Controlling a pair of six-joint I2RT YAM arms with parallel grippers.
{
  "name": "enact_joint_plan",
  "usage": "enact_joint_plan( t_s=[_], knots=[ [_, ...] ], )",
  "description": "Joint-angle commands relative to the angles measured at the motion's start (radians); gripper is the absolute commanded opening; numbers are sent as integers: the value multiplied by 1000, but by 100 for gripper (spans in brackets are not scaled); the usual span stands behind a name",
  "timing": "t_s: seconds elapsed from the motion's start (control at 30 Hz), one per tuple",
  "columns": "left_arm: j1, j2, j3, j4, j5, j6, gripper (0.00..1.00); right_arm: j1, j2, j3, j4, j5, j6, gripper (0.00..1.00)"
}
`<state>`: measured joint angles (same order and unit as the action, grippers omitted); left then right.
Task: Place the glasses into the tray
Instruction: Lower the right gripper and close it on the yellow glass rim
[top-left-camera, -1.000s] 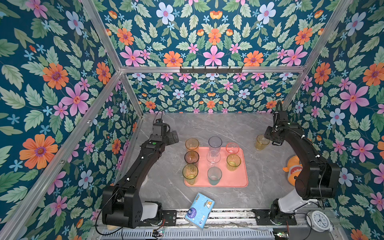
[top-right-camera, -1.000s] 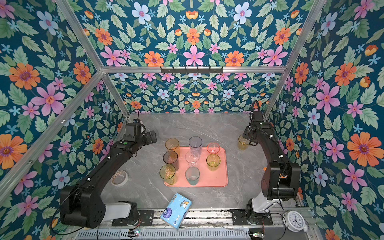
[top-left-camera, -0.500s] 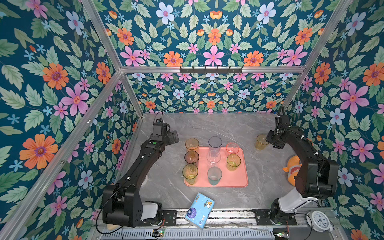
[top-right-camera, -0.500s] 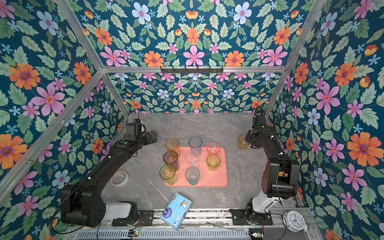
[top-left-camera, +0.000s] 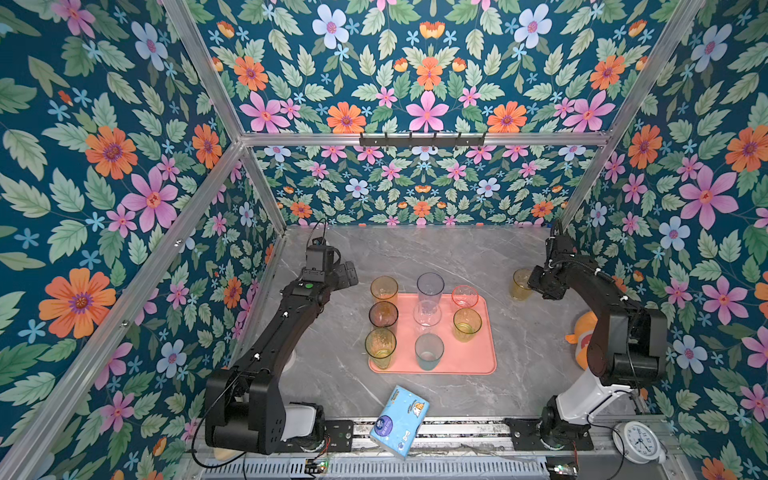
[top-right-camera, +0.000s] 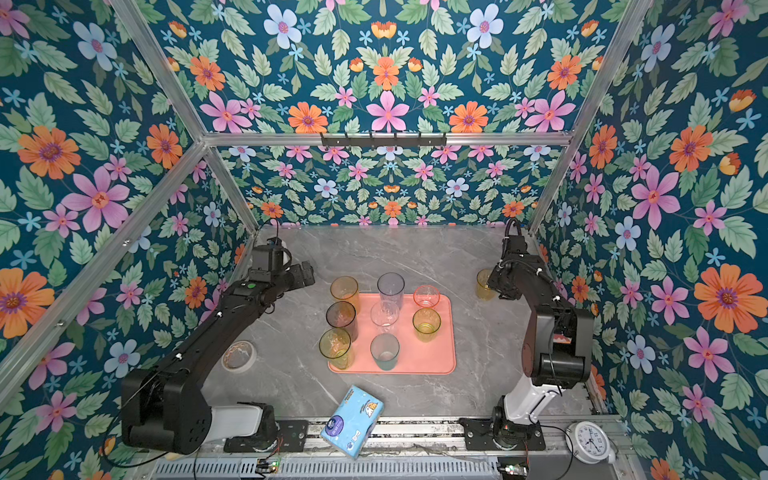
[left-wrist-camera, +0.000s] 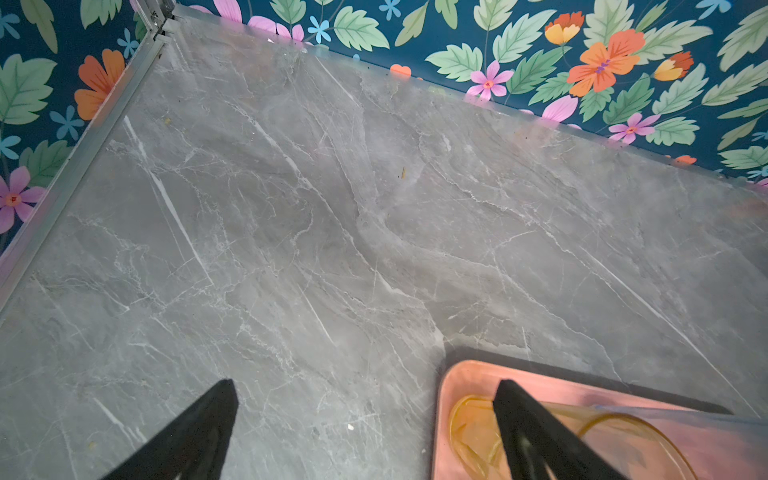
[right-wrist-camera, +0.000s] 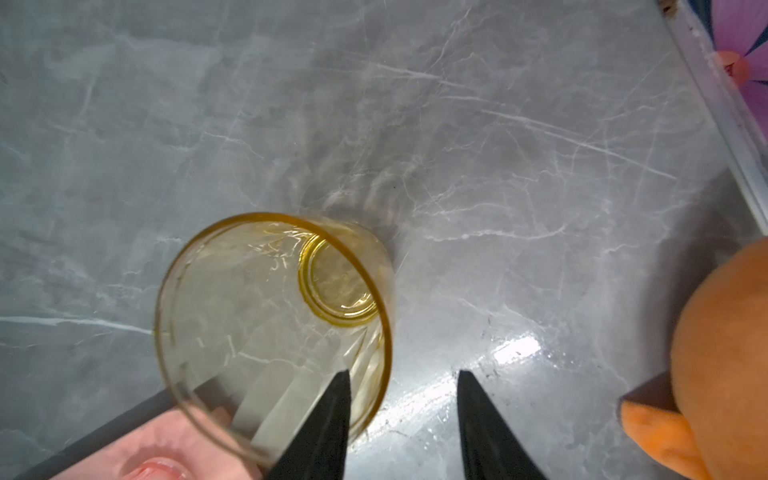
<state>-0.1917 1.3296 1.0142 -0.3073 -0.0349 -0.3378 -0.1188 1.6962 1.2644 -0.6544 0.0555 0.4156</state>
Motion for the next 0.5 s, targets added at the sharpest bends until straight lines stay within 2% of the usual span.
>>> enact_joint_plan(
  t_s=[0.0, 0.47],
  knots=[
    [1, 0, 3, 10, -3, 11, 99, 1, 10, 4, 11, -1, 5, 43],
    [1, 3, 4, 10, 0, 9, 99, 1, 59, 14, 24, -3, 3, 29]
  ],
)
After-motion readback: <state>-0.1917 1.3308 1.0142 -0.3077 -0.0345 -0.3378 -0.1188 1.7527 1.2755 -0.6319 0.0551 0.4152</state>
